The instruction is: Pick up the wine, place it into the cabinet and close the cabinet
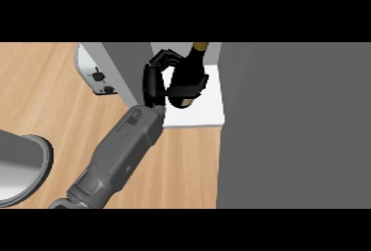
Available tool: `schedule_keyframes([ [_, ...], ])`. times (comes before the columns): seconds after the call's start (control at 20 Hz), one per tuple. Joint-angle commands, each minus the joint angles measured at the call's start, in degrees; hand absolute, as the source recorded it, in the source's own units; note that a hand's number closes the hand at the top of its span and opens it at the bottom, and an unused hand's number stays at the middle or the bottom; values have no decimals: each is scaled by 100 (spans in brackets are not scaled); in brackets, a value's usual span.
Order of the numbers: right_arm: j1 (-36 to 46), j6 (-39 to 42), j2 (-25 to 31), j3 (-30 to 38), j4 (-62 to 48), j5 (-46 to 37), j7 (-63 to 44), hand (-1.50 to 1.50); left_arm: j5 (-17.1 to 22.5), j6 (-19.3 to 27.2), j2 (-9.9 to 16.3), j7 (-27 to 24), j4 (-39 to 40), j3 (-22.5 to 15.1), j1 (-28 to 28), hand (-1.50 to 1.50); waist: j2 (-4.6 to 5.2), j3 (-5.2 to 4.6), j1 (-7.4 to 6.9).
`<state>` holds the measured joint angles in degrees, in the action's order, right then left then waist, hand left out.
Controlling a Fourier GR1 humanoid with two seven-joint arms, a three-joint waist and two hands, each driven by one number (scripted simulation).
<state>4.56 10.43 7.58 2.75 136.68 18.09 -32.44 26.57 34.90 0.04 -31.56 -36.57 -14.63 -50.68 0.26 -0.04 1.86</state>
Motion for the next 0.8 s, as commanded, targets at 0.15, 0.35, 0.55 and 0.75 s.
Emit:
schedule_keyframes([
  [0.15,70,-89,111,195,411,357,-262,-150,84,-39,-4,-759,1098,504,-546,150,18,2,6],
  [0.35,-559,199,-114,-50,578,155,162,-150,124,-139,112,-580,1298,621,-880,150,5,5,-5],
  [0.55,-42,-112,-37,-57,512,233,-279,-150,424,-280,-2,-782,1651,803,-938,150,30,-1,65],
  [0.75,-445,249,-32,81,469,418,194,-150,658,-541,2,-917,1900,1274,-993,150,52,3,117],
])
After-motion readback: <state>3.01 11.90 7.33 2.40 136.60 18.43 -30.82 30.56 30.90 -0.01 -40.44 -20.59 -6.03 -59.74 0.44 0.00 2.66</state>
